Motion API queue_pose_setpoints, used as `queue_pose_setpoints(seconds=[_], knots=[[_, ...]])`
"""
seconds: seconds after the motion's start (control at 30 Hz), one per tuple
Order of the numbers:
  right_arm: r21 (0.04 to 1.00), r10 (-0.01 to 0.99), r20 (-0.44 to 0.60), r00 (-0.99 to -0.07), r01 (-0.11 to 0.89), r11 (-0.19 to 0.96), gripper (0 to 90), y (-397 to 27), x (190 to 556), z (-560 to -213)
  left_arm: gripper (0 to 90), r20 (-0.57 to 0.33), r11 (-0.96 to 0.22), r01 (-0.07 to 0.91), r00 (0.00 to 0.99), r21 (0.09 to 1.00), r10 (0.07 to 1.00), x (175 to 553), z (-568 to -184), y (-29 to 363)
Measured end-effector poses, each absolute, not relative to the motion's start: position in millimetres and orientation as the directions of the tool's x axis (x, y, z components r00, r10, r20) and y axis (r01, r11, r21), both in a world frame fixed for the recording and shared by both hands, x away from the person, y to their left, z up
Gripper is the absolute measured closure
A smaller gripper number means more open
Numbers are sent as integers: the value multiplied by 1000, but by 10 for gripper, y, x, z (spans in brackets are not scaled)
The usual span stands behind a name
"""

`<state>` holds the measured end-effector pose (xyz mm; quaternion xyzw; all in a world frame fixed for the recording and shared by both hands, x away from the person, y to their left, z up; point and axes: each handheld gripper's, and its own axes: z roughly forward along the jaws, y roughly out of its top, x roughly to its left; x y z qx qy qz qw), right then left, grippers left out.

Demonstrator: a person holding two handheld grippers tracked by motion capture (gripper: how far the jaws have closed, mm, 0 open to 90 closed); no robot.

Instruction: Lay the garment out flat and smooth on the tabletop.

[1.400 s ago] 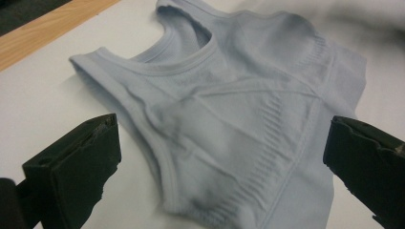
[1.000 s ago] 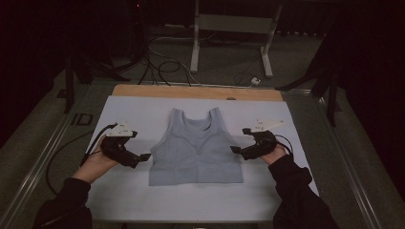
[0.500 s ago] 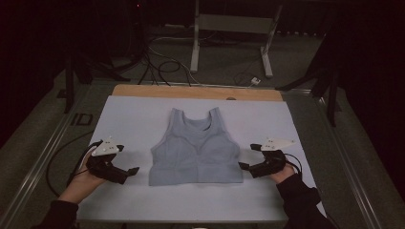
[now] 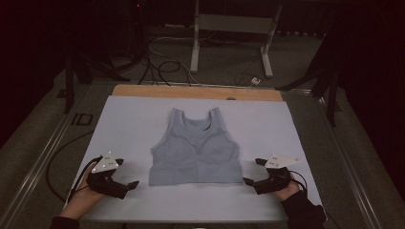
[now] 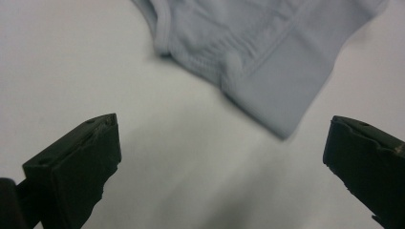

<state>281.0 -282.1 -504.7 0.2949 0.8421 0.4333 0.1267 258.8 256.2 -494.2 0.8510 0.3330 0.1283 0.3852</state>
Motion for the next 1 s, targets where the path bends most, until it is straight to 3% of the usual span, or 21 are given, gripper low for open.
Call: queue_pose_setpoints(seconds=[0.37,1.0], knots=[[818,675,-2,-738,387,425,96,-3012,2651,-5119,0,7,-497,480,714,723,700,2429,-5132,2614],[811,657,-21,-753,372,451,97,-2920,2719,-5169,0,29,-460,479,669,747,743,2453,-5126,2645]])
